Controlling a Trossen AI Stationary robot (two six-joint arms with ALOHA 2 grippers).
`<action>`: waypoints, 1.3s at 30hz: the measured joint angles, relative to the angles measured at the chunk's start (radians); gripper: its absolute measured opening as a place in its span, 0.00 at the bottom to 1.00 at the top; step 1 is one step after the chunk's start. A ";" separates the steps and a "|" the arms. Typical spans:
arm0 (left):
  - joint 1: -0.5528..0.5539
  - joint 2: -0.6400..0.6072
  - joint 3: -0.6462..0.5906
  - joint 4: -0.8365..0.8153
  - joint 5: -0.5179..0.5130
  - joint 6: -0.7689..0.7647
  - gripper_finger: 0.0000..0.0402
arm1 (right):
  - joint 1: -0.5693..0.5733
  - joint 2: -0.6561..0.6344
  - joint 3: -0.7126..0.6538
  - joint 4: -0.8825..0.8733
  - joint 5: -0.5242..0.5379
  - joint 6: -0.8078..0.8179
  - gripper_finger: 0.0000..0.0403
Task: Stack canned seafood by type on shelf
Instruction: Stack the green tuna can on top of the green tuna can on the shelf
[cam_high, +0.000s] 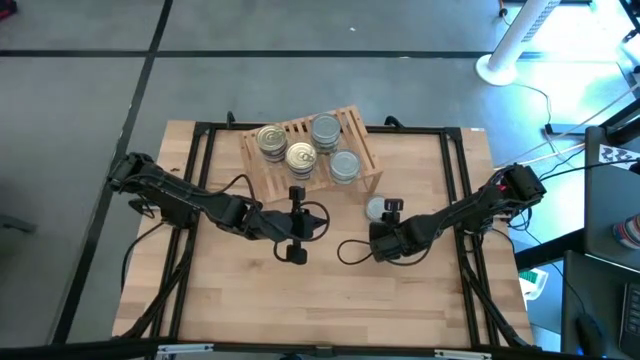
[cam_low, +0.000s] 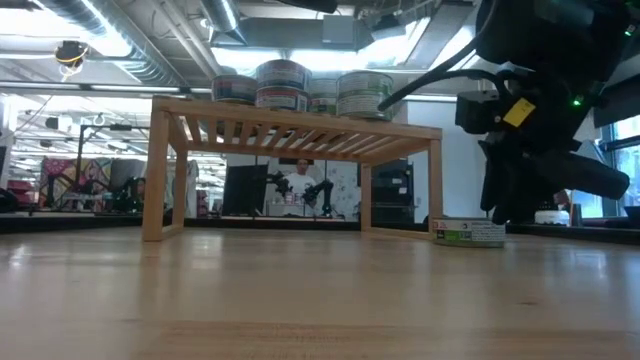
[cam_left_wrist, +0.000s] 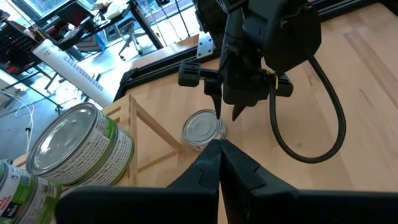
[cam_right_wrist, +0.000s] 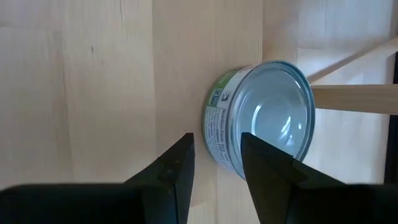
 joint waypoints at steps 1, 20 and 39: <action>0.000 0.000 0.000 0.000 0.000 0.000 0.00 | 0.000 0.000 0.000 0.000 0.001 0.000 0.33; 0.000 0.000 -0.001 0.000 0.000 -0.003 0.00 | 0.000 0.000 0.000 0.032 0.014 0.000 0.33; 0.000 0.000 -0.001 -0.001 0.000 -0.003 0.00 | 0.000 0.002 0.000 0.043 0.015 0.000 0.33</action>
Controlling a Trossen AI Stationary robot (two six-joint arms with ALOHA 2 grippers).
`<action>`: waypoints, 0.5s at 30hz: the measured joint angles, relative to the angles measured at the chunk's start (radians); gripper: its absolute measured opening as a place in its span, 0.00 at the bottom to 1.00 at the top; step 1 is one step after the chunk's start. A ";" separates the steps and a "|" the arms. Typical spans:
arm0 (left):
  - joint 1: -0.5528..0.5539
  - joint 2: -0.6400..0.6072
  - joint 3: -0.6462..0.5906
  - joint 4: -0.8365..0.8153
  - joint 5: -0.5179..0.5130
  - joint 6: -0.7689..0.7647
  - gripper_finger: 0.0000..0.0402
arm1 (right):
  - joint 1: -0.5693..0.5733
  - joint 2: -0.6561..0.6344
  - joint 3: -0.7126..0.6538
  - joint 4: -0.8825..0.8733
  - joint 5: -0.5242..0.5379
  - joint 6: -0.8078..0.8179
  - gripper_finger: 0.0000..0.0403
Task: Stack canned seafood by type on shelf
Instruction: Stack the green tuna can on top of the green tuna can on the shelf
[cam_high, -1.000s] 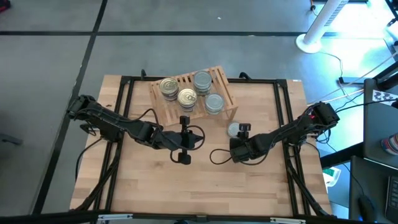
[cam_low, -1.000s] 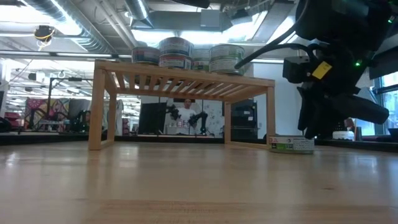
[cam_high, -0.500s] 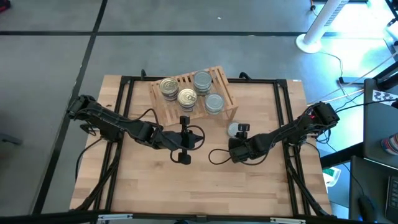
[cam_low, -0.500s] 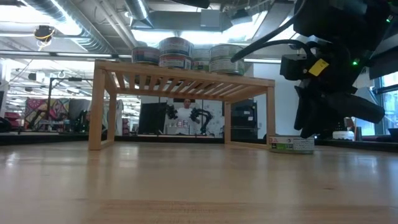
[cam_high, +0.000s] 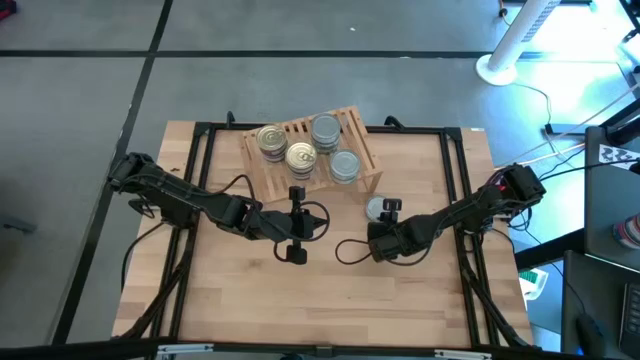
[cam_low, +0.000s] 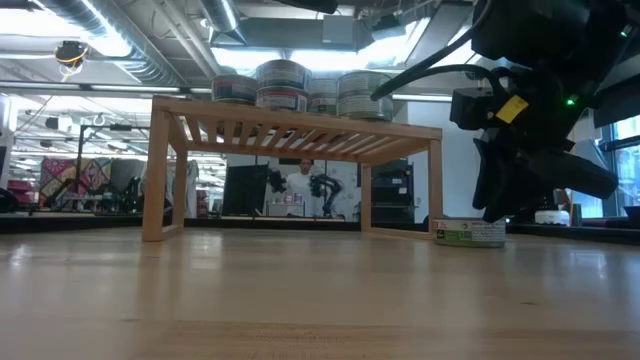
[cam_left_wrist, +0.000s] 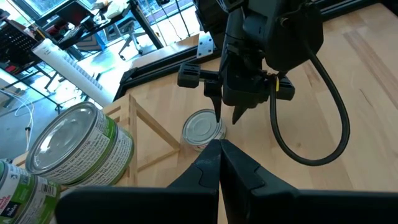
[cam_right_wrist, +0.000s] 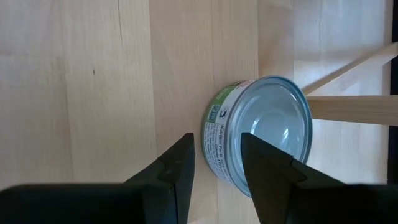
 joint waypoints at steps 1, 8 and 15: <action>0.000 0.000 0.000 0.000 0.000 0.000 0.00 | 0.000 0.003 0.000 0.000 0.000 0.000 0.33; 0.000 0.000 0.000 0.000 0.000 0.000 0.00 | 0.000 0.066 0.001 0.000 0.013 0.000 0.33; 0.000 0.000 0.000 0.000 0.000 0.000 0.00 | 0.000 0.079 0.002 0.000 0.032 0.001 0.33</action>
